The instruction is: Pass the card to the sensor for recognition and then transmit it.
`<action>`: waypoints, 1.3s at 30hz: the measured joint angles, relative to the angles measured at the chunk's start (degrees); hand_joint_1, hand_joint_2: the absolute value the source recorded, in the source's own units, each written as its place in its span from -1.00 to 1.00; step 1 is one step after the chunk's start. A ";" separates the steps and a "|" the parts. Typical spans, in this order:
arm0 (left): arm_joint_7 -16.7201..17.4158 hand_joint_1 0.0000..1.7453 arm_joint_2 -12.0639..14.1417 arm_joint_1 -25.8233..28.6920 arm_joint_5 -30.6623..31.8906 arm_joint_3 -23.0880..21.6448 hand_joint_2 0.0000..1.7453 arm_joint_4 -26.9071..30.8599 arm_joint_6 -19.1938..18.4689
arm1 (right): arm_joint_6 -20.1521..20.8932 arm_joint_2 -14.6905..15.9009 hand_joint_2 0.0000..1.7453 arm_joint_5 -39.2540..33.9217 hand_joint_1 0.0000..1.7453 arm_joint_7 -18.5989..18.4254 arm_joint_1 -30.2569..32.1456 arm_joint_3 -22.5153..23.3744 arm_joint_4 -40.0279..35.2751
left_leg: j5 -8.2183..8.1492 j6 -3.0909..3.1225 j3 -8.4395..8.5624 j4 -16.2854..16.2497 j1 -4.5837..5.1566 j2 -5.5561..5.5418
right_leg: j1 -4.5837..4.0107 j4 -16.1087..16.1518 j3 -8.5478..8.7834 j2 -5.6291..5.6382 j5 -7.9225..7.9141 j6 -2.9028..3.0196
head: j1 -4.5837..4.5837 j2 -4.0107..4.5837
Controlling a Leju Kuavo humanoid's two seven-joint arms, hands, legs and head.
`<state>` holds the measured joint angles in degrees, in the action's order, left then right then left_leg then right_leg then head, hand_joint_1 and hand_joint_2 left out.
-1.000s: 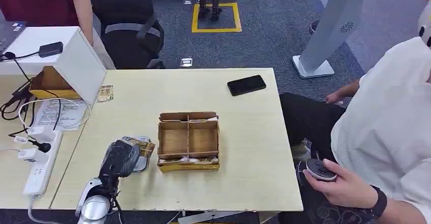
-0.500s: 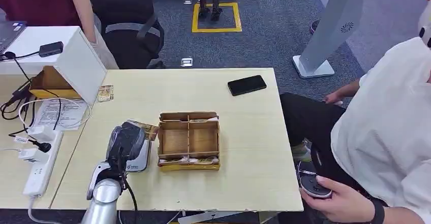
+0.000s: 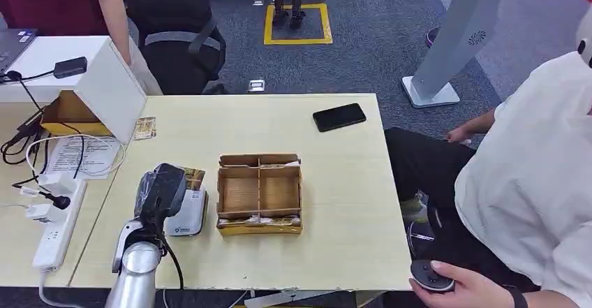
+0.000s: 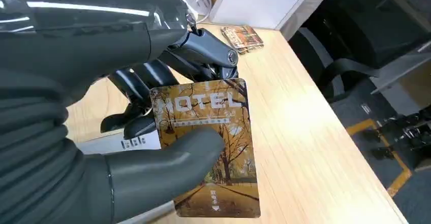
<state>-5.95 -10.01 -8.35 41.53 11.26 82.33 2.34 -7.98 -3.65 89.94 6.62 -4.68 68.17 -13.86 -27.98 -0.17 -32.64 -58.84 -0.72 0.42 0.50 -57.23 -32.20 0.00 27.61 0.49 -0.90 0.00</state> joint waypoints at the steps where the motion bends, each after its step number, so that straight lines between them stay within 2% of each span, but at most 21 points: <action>1: 0.00 1.00 0.00 -0.10 0.17 0.33 1.00 -0.17 0.00 | 0.00 0.00 1.00 0.00 -1.00 0.00 0.00 -0.02 0.00 | 0.00 0.00 0.00 0.00 0.00 0.00 | 0.00 0.00 0.00 0.00 0.00 0.00 | 0.02 0.00; 17: -1.31 1.00 0.00 -1.09 1.77 7.21 1.00 -3.41 -1.12 | 0.13 0.00 1.00 0.00 -1.00 0.26 -0.05 -0.85 0.00 | 0.00 0.00 0.00 0.00 0.00 0.00 | 0.00 0.00 0.00 0.01 0.00 0.00 | 0.00 0.00; 27: -2.47 1.00 0.00 -0.31 2.21 7.41 1.00 -4.63 -2.95 | 0.09 0.00 1.00 -0.07 -1.00 0.44 -0.04 -0.92 0.00 | 0.00 0.00 0.00 0.00 0.00 0.00 | 0.00 0.00 0.00 0.01 0.00 0.00 | 0.02 0.00; 39: -2.95 1.00 -0.02 1.56 2.19 7.41 1.00 -6.99 -3.08 | 0.09 0.00 1.00 -0.02 -1.00 0.50 -0.04 -0.92 0.00 | 0.00 0.00 0.00 0.00 0.00 0.00 | 0.00 0.00 0.00 0.00 0.00 0.00 | 0.02 0.00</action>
<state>-8.90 -10.03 -6.79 43.71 18.67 75.34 -0.74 -7.89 -3.65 89.92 7.13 -4.72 67.25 -13.86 -27.98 -0.17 -32.64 -58.84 -0.72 0.42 0.50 -57.23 -32.20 0.00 27.61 0.49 -0.87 0.00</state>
